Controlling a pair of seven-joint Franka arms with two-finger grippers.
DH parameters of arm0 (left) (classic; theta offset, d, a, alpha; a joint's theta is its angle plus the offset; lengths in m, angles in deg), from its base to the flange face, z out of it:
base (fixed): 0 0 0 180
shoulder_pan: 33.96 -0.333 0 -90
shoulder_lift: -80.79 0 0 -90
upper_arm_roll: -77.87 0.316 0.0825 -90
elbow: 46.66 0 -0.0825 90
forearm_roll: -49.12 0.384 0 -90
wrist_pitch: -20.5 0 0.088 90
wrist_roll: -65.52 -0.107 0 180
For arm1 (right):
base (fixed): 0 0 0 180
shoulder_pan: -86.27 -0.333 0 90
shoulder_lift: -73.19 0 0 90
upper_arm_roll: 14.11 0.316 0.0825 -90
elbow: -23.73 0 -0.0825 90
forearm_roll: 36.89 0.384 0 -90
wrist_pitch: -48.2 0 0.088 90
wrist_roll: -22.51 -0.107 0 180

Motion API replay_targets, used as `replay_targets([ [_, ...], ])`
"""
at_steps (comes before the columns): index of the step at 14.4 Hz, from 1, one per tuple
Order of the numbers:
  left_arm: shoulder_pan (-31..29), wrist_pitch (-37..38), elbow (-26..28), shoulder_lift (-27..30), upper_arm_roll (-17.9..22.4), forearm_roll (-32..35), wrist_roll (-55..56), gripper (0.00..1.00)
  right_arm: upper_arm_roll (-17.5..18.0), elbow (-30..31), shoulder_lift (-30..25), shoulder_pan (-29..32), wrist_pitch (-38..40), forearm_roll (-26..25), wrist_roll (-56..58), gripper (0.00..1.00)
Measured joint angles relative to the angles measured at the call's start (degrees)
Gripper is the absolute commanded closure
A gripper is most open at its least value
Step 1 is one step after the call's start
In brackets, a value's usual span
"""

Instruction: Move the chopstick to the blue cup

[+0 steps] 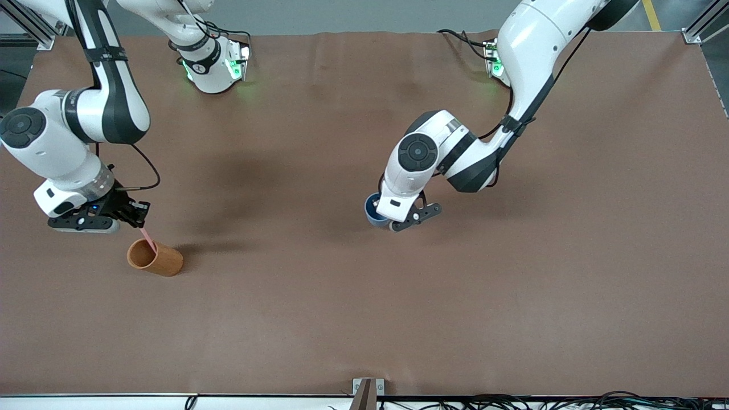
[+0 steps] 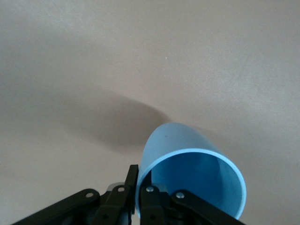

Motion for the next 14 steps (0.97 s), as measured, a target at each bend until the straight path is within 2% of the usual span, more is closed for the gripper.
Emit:
replay_targets([
  [3, 0.04, -0.96, -0.11, -1.23, -0.03, 1.12, 0.49, 0.96, -0.09, -6.78, -0.34, 0.06, 10.34, -0.05, 1.58, 0.94],
  [5, 0.01, -1.74, -0.15, -1.70, -0.03, 1.15, 0.53, 0.85, -0.01, -14.15, -0.82, 0.01, 21.93, -0.05, 2.19, 0.94],
  [7, -0.02, -2.17, -0.16, -1.95, -0.02, 1.15, 0.56, 0.43, 0.32, -20.77, -1.33, -0.10, 30.57, -0.05, 2.26, 0.94],
  [9, -0.23, -2.19, -0.17, -2.05, -0.02, 1.16, 0.56, 0.00, 1.47, -24.95, -1.42, -0.38, 34.79, 0.08, 2.25, 0.94],
  [12, -0.72, -1.54, -1.11, -1.57, -0.03, 1.46, 0.45, 0.00, 6.00, -28.17, -1.37, -0.68, 37.40, 0.47, -0.49, 0.94],
  [14, -1.68, 2.29, -2.53, 1.31, 0.04, 1.96, -1.42, 0.00, 11.53, -30.19, -1.32, -1.01, 37.53, 0.92, -7.20, 0.94],
])
